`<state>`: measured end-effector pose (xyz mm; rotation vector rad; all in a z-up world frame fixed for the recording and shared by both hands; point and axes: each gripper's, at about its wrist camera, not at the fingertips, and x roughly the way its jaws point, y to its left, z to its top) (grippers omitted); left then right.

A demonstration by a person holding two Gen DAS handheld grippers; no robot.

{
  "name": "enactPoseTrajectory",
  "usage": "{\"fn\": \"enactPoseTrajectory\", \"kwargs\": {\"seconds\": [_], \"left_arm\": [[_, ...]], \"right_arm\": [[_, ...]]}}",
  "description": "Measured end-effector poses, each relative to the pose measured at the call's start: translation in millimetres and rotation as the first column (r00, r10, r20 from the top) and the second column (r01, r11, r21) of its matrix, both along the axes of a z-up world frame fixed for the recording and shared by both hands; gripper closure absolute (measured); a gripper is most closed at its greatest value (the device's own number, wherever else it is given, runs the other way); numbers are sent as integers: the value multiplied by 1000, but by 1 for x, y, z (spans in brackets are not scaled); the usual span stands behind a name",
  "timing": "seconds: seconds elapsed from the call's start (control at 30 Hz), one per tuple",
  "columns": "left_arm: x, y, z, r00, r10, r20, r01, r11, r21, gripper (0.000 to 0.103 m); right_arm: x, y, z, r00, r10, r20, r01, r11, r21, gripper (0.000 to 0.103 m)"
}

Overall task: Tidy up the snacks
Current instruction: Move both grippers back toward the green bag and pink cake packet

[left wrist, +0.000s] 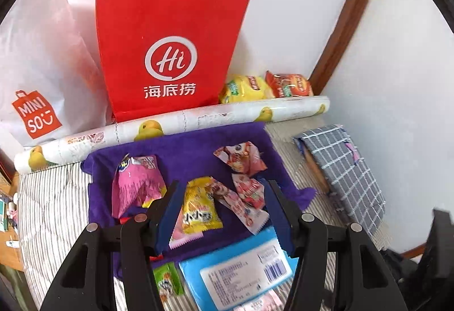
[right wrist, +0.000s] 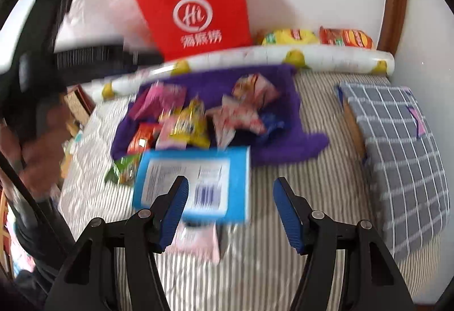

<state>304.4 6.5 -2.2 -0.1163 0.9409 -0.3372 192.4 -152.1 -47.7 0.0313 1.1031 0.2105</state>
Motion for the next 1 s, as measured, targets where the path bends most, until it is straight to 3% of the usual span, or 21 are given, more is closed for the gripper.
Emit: {"fn": "enactPoseTrajectory", "kwargs": {"seconds": [0.13, 0.23, 0.33, 0.73, 0.87, 1.0], "left_arm": [[-31, 11, 0, 1000, -6, 0, 6, 1000, 25, 47], [-53, 30, -5, 999, 33, -2, -33, 999, 31, 46], [-71, 54, -14, 997, 76, -17, -75, 997, 24, 45], [-134, 120, -63, 978, 188, -93, -190, 982, -14, 45], [-147, 135, -72, 972, 210, -107, -213, 977, -21, 45], [-151, 142, -78, 968, 221, -120, -226, 974, -31, 45]], "right_arm": [[-26, 17, -11, 999, 33, 9, -32, 998, -62, 40], [-36, 25, -27, 999, 33, -7, -34, 998, -52, 39], [-42, 30, -48, 998, 29, -49, -29, 1000, -4, 34], [-32, 32, -110, 991, -9, -133, 24, 993, 117, 32], [-36, 39, -111, 994, -4, -106, 16, 994, 112, 23], [-37, 56, -114, 997, -1, -83, 4, 999, 39, 14]]}}
